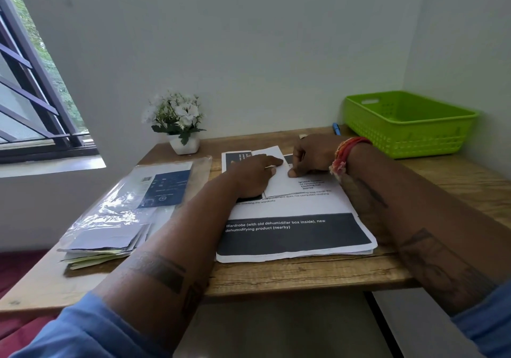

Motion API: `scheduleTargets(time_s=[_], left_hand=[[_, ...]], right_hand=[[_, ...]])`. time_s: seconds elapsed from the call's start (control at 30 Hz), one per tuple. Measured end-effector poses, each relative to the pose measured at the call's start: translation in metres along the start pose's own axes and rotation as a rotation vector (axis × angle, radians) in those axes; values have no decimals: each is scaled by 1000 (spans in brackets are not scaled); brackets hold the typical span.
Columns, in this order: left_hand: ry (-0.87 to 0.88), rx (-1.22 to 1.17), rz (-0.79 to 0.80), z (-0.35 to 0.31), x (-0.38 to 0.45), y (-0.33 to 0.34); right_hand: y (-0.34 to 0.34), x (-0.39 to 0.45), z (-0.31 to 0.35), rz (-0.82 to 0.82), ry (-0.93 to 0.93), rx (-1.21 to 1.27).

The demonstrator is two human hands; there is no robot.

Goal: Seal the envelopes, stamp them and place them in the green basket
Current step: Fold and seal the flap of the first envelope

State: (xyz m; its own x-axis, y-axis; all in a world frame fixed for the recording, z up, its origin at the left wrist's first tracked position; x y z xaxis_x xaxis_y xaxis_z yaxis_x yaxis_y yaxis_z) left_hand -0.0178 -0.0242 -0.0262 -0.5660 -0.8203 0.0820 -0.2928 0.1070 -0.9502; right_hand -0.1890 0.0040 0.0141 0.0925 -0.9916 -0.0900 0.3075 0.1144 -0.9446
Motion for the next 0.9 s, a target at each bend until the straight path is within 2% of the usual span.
scheduleTargets(time_s=[0.2,0.43,0.63,0.9], left_hand=[[-8,-14,2,0,0,0],[-14,-22,4,-3,-4,-2],[-24,-25,8,-3,-3,-2],[-38,1,25,-5,-3,-2]], right_hand=[[-7,-16,-2,159,18,-52],[-8,-21,-3,269,45,-78],[-7,-12,-10,16,-73,179],[5,-2,1,-90,-33,-139]])
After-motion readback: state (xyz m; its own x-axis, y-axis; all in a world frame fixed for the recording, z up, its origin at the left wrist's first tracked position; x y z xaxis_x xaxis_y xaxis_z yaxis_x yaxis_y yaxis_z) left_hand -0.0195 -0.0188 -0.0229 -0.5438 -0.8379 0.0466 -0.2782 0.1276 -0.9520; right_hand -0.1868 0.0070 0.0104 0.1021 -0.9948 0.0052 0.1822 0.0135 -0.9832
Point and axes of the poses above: each hand's wrist, its own x-axis towards the middle knuckle, its own y-axis out of the palm, z = x × y, the point moved 3 cm from there along x, towards the middle knuckle, and after that the axes turned 4 degrees about y, right-handed, at the moved point
